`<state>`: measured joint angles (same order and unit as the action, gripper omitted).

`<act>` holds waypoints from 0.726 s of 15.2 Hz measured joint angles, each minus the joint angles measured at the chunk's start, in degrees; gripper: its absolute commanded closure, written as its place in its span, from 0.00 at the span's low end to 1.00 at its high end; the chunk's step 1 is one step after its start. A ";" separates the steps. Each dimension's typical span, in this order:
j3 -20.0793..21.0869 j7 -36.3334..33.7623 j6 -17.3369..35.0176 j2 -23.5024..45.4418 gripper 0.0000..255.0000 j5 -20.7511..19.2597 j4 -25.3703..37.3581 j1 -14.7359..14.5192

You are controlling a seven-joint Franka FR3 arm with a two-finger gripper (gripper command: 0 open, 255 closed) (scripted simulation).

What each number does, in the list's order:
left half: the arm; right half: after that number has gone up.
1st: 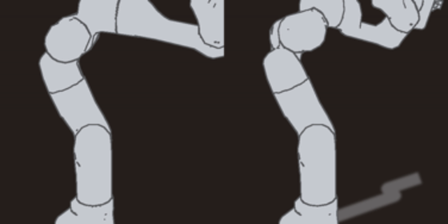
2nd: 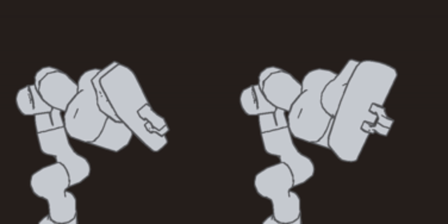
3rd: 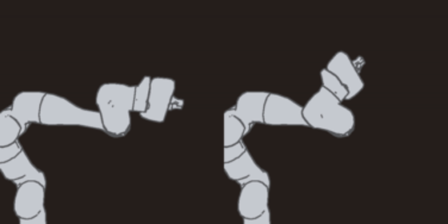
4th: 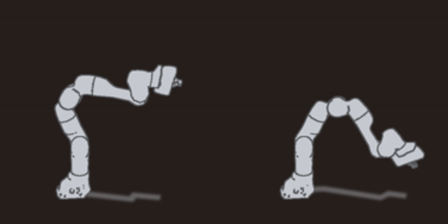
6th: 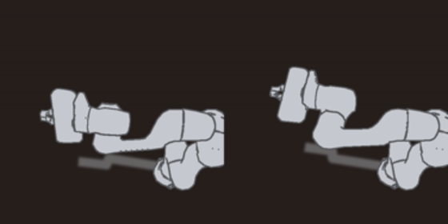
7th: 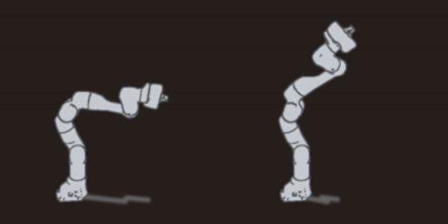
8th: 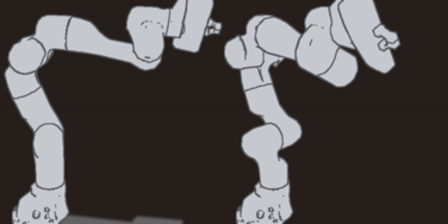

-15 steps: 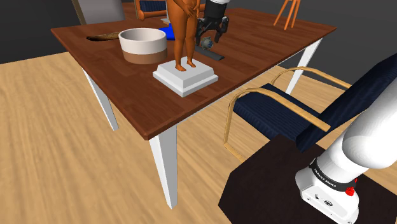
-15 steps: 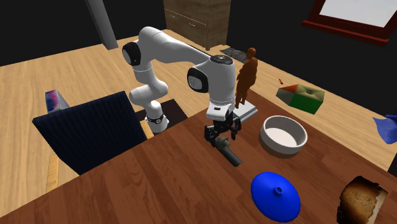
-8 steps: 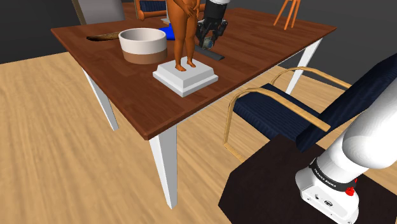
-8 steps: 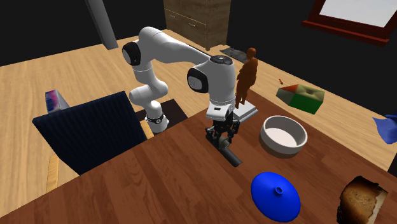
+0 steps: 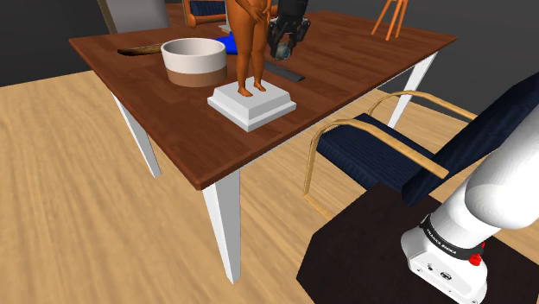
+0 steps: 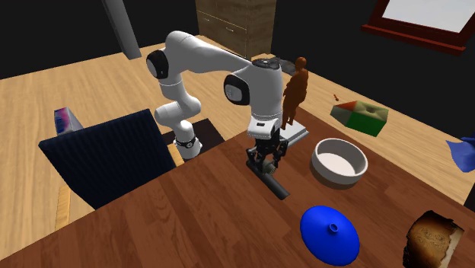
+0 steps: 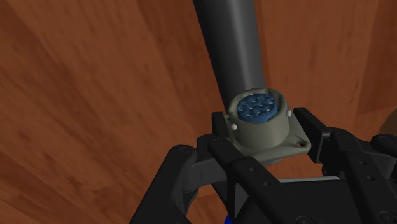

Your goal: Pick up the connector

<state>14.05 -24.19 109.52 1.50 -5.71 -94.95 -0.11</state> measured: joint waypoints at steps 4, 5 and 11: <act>0.07 0.15 -3.01 0.46 1.00 -0.04 3.46 -0.08; 0.06 0.25 -3.88 0.62 1.00 -0.06 4.49 -0.08; 0.25 0.31 -8.63 1.77 1.00 -0.33 10.35 -0.33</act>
